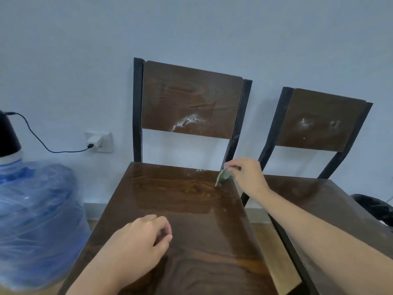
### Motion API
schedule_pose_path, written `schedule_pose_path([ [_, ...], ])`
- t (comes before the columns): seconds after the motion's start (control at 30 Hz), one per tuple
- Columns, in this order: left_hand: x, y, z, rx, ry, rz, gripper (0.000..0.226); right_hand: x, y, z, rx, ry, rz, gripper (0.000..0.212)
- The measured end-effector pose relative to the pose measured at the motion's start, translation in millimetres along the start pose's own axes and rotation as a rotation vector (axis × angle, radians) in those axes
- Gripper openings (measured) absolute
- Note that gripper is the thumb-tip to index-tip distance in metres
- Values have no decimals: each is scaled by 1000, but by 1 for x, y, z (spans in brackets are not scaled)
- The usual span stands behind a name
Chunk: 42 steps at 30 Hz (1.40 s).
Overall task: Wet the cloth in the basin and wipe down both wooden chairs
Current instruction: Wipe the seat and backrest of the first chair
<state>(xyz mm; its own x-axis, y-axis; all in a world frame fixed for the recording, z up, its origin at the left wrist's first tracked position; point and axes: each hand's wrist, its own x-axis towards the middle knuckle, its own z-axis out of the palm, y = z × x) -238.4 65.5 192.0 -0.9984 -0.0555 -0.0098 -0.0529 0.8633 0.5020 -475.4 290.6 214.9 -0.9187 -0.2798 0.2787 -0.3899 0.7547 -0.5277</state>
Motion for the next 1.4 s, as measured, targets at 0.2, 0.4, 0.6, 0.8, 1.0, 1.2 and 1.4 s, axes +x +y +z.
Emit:
schedule_pose_path([
  [0.2,-2,-10,8,53,174,-55,22,43,-44,113,-135,60,101,15],
  [0.4,-1,-33,-6,25,414,-259,28,20,-102,168,-69,58,-27,26],
  [0.6,-6,-51,-14,74,408,-459,32,12,-159,204,37,-135,-302,29],
  [0.8,-3,-65,-14,-56,506,-451,26,20,-177,217,-30,-179,-375,35],
  [1.0,8,-66,-6,-39,435,-397,24,39,-108,168,-100,-69,-166,35],
  [1.2,12,-65,-9,-71,432,-352,20,24,-7,86,-279,-43,26,34],
  [1.4,6,-69,-16,-127,424,-327,18,8,60,40,-268,-5,320,22],
])
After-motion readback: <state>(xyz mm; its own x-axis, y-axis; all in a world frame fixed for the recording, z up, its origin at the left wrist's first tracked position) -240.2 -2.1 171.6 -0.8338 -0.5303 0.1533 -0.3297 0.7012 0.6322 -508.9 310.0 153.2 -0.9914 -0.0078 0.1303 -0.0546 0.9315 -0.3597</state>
